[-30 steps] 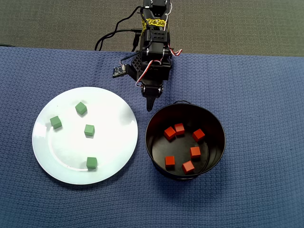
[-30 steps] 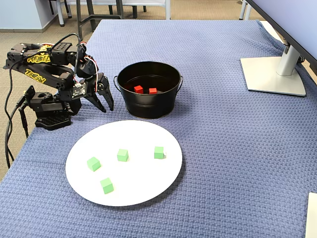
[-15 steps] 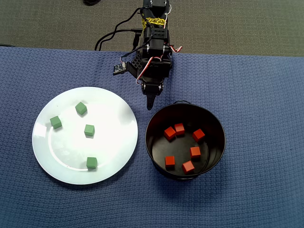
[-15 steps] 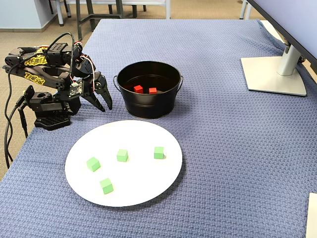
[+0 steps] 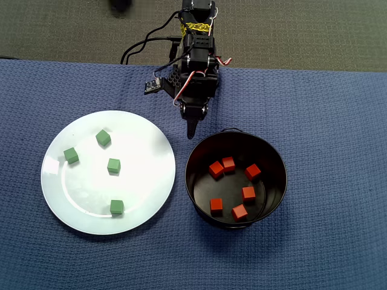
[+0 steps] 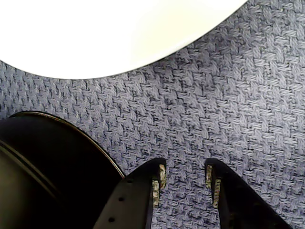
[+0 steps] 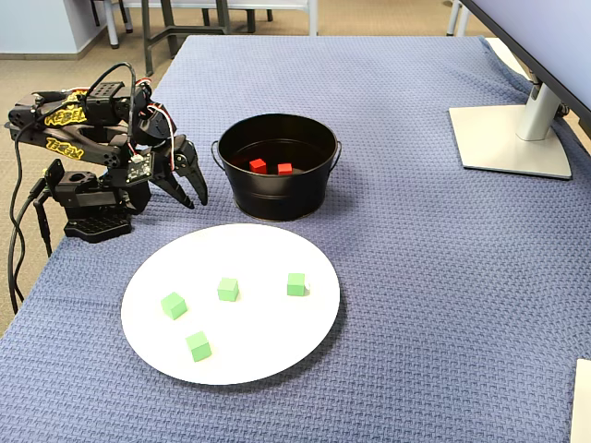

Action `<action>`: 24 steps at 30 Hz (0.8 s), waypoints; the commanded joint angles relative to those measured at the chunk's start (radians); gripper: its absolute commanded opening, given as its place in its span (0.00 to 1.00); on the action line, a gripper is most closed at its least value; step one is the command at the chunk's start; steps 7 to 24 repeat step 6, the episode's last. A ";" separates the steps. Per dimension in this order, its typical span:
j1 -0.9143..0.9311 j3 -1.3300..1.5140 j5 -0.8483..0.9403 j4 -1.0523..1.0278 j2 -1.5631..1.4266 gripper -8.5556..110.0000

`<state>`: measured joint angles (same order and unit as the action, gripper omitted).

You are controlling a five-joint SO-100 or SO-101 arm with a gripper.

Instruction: Pick up the red cubes from the white plate and place them in the black recipient

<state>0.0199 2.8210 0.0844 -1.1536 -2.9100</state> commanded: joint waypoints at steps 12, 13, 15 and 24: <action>-0.009 0.005 -0.003 -0.026 -0.038 0.07; -0.009 0.005 -0.003 -0.026 -0.038 0.07; -0.009 0.005 -0.003 -0.026 -0.038 0.07; -0.009 0.005 -0.003 -0.026 -0.038 0.07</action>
